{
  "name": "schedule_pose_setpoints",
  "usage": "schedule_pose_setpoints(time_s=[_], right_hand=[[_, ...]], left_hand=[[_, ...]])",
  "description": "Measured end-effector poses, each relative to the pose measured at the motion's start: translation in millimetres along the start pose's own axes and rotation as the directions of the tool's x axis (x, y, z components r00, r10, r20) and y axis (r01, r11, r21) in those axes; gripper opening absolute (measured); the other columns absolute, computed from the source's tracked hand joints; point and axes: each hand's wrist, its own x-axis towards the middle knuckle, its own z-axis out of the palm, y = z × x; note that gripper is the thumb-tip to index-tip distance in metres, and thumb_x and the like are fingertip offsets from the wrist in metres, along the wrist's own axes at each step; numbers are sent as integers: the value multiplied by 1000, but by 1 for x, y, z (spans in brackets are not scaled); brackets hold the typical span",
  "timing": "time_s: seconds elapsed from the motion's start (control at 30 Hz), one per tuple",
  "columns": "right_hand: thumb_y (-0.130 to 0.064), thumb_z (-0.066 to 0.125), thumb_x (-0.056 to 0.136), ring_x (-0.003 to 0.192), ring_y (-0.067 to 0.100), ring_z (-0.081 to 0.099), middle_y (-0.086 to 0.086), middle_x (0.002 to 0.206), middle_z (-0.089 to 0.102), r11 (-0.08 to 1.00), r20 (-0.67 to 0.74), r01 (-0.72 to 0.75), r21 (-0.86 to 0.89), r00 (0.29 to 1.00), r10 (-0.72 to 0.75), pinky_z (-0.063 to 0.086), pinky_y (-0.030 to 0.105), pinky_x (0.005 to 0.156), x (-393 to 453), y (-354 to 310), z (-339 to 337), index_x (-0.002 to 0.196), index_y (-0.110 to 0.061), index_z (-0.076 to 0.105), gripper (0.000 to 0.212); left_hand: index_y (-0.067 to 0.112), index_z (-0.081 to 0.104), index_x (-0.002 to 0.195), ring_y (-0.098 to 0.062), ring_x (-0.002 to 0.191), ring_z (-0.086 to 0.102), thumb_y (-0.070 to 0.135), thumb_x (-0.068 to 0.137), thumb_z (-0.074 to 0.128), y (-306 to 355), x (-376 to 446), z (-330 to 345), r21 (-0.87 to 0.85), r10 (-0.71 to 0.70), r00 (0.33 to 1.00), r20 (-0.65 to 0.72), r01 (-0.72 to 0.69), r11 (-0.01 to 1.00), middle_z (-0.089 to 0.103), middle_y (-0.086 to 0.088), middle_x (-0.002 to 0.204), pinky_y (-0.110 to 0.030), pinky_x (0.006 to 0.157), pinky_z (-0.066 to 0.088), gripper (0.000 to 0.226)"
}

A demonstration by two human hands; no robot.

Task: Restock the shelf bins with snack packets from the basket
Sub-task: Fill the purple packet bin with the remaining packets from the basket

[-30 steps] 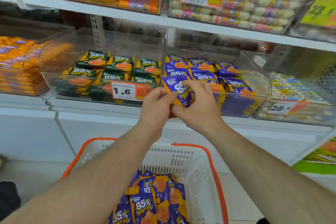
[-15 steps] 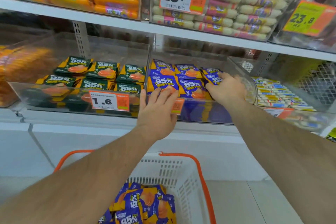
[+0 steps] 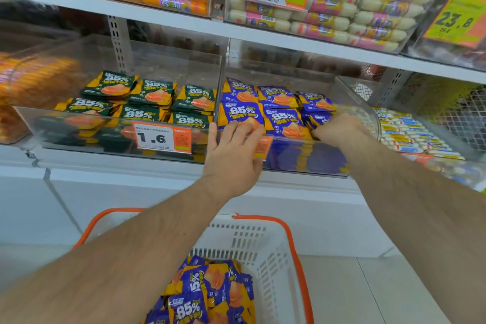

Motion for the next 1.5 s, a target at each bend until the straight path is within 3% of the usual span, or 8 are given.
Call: schedule_pose_setpoints(time_s=[0.2, 0.37, 0.43, 0.6, 0.83, 0.93, 1.1, 1.5], right_hand=[[-54, 58, 82, 102, 37, 58, 18, 112, 62, 997, -273, 17, 72, 962, 3, 47, 40, 83, -29, 8, 10, 102, -7, 62, 51], [-31, 62, 70, 96, 36, 54, 17, 102, 59, 876, -778, 482, 26, 560, -285, 35, 41, 79, -87, -24, 66, 97, -11, 64, 33], [-27, 62, 69, 92, 35, 55, 15, 97, 60, 816, -761, 564, 127, 583, -284, 35, 39, 74, -109, -40, 102, 93, -12, 64, 29], [-19, 57, 86, 93, 31, 61, 9, 100, 66, 857, -66, 219, 466, 975, -213, 46, 33, 78, -164, -45, 202, 100, -11, 65, 18], [-6, 49, 95, 64, 16, 58, 4, 74, 61, 959, 676, -115, 257, 731, -94, 48, 25, 56, -230, -18, 303, 105, -9, 68, 22], [-5, 49, 95, 99, 24, 62, 5, 87, 59, 992, 724, -81, 97, 690, -15, 51, 34, 90, -244, -5, 335, 87, -12, 61, 16], [-12, 57, 93, 60, 9, 44, -4, 71, 46, 965, 782, -232, 124, 621, 48, 41, 10, 44, -263, 5, 353, 72, -20, 47, 25], [-4, 63, 82, 48, 15, 26, -3, 55, 30, 870, 855, -464, 169, 508, 104, 25, 27, 44, -274, 9, 376, 62, -18, 26, 44]], left_hand=[[27, 6, 156, -22, 150, -8, 47, 98, 40, 2, 4, -13, -36, 8, 987, 162, -2, 999, 2, 5, 164, -50, 116, -14, 70], [10, 44, 144, -29, 148, 20, 32, 84, 52, -11, -49, -6, -278, 95, 995, -2, -92, 956, 31, -9, 157, -46, 119, 5, 64], [9, 53, 137, -31, 142, 31, 28, 80, 55, -25, -81, 3, -360, 22, 998, 57, 0, 933, 42, -11, 150, -46, 119, 16, 60], [21, 46, 140, -14, 114, 54, 21, 94, 56, -68, -149, 20, -453, -282, 808, 517, 538, 711, 49, 1, 141, -31, 98, 45, 47], [18, 49, 135, -9, 97, 56, 17, 96, 55, -100, -209, 42, -320, -438, 565, 700, 795, 514, 58, 3, 122, -14, 71, 45, 40], [19, 51, 130, -17, 108, 58, 22, 96, 57, -102, -221, 54, -262, -470, 479, 741, 852, 454, 61, 4, 119, -38, 92, 49, 35], [18, 55, 127, -18, 108, 59, 18, 98, 51, -104, -226, 72, -191, -516, 402, 757, 890, 414, 62, 1, 122, -39, 94, 49, 29], [19, 56, 124, -15, 97, 64, 21, 99, 52, -100, -240, 74, -171, -541, 346, 767, 922, 347, 63, 2, 117, -29, 78, 49, 25]])
